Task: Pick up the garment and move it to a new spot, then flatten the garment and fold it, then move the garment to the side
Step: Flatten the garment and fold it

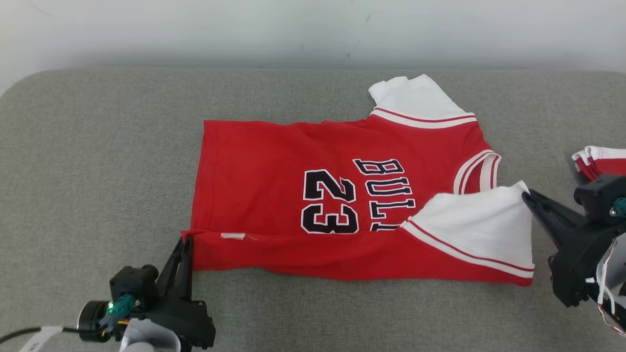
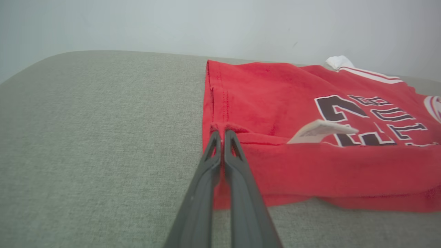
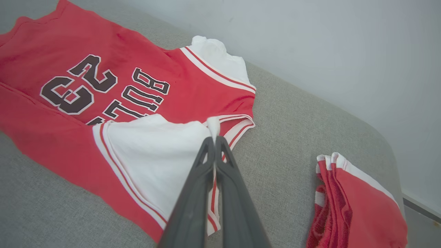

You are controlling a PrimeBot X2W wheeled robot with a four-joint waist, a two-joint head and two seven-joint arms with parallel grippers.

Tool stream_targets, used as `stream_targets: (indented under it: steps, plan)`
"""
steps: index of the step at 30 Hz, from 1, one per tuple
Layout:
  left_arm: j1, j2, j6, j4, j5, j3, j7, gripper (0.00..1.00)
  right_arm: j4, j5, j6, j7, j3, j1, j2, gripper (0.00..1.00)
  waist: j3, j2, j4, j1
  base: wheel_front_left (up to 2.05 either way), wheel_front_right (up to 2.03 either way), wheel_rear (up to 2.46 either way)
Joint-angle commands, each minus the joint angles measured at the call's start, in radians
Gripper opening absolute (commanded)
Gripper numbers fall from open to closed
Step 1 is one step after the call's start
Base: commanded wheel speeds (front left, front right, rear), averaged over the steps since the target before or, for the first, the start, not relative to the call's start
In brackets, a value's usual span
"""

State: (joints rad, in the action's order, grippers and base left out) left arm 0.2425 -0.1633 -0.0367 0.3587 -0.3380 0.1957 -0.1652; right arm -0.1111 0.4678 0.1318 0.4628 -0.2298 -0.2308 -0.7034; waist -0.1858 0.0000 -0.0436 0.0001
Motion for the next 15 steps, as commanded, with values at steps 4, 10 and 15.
stream_targets:
  steps: [4, 10, 15]
  plan:
    - [0.068, -0.002, -0.015, 0.086, 0.016, 0.016, -0.008, 0.00, 0.053, -0.029, -0.003, -0.071, -0.070, -0.068, -0.031, 0.00, -0.013, 0.0000, -0.003, -0.0001, 0.00, 0.00, 0.00]
    - [0.136, 0.004, -0.028, 0.184, 0.019, 0.033, -0.029, 0.00, 0.111, -0.056, -0.003, -0.141, -0.169, -0.159, -0.068, 0.00, -0.031, 0.0000, 0.000, -0.0001, 0.00, 0.00, 0.00]
    - [0.192, 0.003, -0.032, 0.240, 0.026, 0.045, -0.044, 0.00, 0.168, -0.062, -0.003, -0.186, -0.233, -0.229, -0.086, 0.00, -0.050, 0.0000, -0.001, -0.0001, 0.00, 0.00, 0.00]
